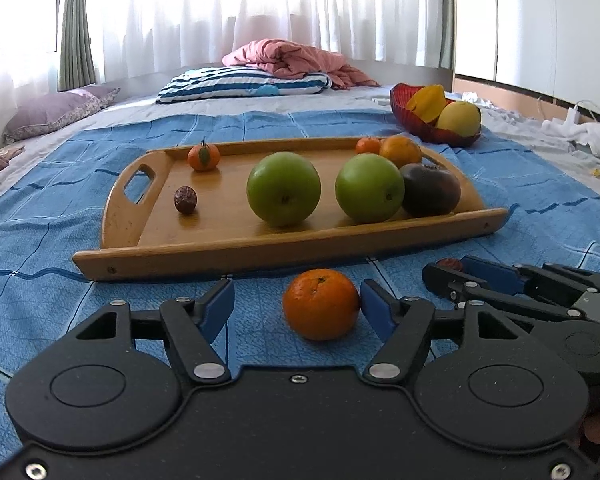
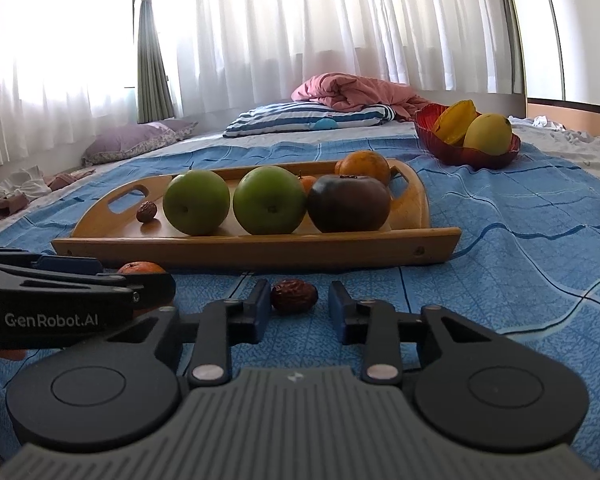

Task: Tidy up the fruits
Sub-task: 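Grasp the large orange with the left tool while the right tool grasps the last date, then carry the orange and the date over the wooden tray with both tools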

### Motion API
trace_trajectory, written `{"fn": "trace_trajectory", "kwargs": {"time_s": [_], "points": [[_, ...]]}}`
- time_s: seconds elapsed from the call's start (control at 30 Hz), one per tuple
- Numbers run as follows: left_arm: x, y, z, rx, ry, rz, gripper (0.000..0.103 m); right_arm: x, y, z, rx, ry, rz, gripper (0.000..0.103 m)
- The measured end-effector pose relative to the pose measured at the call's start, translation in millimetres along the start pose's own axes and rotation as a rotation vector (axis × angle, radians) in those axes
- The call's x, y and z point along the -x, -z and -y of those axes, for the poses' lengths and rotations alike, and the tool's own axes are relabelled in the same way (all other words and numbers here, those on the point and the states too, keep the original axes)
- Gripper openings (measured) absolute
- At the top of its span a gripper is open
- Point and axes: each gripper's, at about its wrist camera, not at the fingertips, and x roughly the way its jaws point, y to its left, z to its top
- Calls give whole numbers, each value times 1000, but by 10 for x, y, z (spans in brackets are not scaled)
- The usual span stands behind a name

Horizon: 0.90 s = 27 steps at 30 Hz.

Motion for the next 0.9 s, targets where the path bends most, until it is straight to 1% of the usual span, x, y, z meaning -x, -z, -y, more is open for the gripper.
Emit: {"fn": "trace_trajectory", "kwargs": {"time_s": [0.17,0.5,0.6,0.7,0.9], "points": [[-74,36,-8,16,3,-22,65,2,2,-2,0,3,0,39],[-128,52,-31,39,4,-21,63,-1,10,-35,-5,22,2,38],[-131,71,-42,49,2,-16,63,0,15,-60,6,32,5,37],[-124,85,-38,49,-3,-11,64,9,25,-92,23,41,8,35],[-126,93,-39,57,-10,-10,64,17,29,-111,36,51,11,34]]}}
